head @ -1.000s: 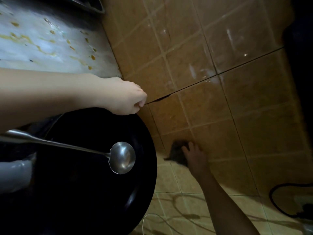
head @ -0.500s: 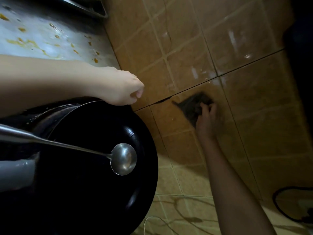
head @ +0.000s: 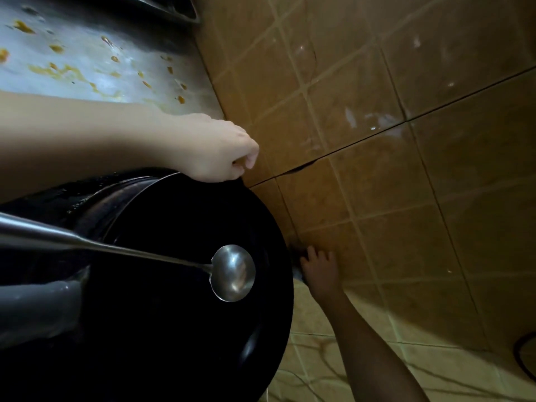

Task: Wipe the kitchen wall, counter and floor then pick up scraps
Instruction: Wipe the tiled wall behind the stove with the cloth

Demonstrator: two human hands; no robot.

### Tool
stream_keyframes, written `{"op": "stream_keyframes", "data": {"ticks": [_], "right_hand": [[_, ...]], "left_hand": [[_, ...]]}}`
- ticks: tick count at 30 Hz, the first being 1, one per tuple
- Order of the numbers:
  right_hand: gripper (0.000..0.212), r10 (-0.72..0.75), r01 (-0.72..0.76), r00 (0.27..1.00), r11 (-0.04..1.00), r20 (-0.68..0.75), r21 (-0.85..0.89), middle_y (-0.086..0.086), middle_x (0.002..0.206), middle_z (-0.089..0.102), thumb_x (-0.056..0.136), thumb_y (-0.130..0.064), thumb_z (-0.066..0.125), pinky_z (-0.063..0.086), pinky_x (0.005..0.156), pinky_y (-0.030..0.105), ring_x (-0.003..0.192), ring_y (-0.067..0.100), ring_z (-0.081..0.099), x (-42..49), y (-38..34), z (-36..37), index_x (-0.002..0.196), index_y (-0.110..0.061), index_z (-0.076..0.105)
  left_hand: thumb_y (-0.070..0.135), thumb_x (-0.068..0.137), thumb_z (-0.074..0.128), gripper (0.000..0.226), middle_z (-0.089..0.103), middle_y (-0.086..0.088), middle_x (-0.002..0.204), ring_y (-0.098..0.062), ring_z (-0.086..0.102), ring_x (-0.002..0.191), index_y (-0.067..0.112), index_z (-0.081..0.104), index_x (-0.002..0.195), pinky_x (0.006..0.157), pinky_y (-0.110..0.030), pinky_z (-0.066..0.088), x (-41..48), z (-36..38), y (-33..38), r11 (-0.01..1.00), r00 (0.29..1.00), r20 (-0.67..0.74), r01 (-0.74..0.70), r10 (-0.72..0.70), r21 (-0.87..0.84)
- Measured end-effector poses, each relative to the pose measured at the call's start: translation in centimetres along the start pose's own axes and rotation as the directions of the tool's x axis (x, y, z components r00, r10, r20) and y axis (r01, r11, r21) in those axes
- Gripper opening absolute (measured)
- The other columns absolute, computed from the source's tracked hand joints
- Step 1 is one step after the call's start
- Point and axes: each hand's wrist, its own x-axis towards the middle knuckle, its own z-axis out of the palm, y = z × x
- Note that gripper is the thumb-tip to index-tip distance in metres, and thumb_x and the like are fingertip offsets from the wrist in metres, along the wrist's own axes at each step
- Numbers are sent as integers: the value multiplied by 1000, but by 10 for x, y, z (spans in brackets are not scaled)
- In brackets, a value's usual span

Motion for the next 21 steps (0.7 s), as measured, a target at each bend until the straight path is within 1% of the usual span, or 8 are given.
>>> {"op": "stream_keyframes", "data": {"ticks": [2, 4, 5, 7, 10, 12, 18, 21], "right_hand": [[30, -8, 8, 1000, 1000, -18, -3, 4, 69, 59, 42, -19, 88, 44, 55, 30, 49, 23, 51, -3, 4, -3, 56, -22, 62], [26, 40, -39, 998, 999, -51, 25, 6, 71, 60, 48, -19, 86, 44, 57, 32, 53, 25, 54, -6, 14, -13, 63, -20, 64], [25, 92, -89, 995, 994, -45, 62, 8, 80, 61, 55, -18, 83, 44, 61, 34, 61, 27, 57, -7, 21, -20, 75, -19, 67], [37, 208, -195, 975, 969, -74, 154, 16, 99, 61, 65, -14, 78, 44, 72, 41, 80, 34, 59, -8, 40, -32, 100, -16, 68], [44, 448, -391, 876, 877, -178, 281, 20, 113, 55, 74, -10, 70, 38, 87, 49, 94, 39, 56, -11, 76, -62, 118, -16, 63], [46, 550, -459, 803, 816, -229, 352, 19, 121, 51, 79, -11, 67, 31, 95, 52, 98, 38, 55, -12, 98, -80, 123, -18, 59], [46, 688, -551, 660, 717, -302, 427, 19, 135, 41, 87, -12, 59, 20, 104, 51, 109, 41, 48, -30, 143, -105, 132, -20, 51], [46, 716, -575, 624, 692, -312, 437, 21, 137, 41, 87, -10, 59, 21, 104, 52, 102, 45, 51, -42, 151, -110, 131, -18, 51]], "left_hand": [[35, 94, 45, 21, 51, 6, 120, -20, 52, 113, 35, 52, 114, 77, -29, 34, -1, 1, 0, 1000, 1000, -8, -4, 4, -7], [35, 94, 46, 21, 51, 6, 120, -19, 51, 113, 35, 52, 113, 77, -29, 33, -2, 1, 0, 1000, 1000, -8, -15, 15, -9], [35, 93, 46, 21, 51, 6, 120, -19, 51, 113, 34, 52, 113, 77, -29, 34, -1, -1, -2, 1000, 1000, -10, -22, 22, -13], [35, 93, 47, 21, 52, 6, 121, -21, 52, 112, 33, 53, 113, 81, -31, 39, 0, -7, -4, 999, 999, -26, -25, 24, -28], [35, 93, 47, 21, 53, 4, 118, -21, 53, 111, 33, 54, 112, 80, -32, 40, 2, -16, -5, 999, 999, -45, -20, 19, -26], [36, 93, 46, 21, 52, 4, 118, -21, 52, 112, 33, 53, 113, 77, -30, 37, 5, -18, -2, 1000, 1000, -25, -14, 14, -1], [34, 94, 46, 24, 53, 4, 122, -21, 51, 117, 33, 53, 116, 80, -31, 39, 4, -28, 10, 998, 1000, 1, -2, 2, 55], [34, 95, 45, 24, 52, 3, 124, -21, 51, 119, 32, 53, 118, 85, -33, 43, 1, -37, 18, 998, 1000, 10, 1, -2, 68]]}}
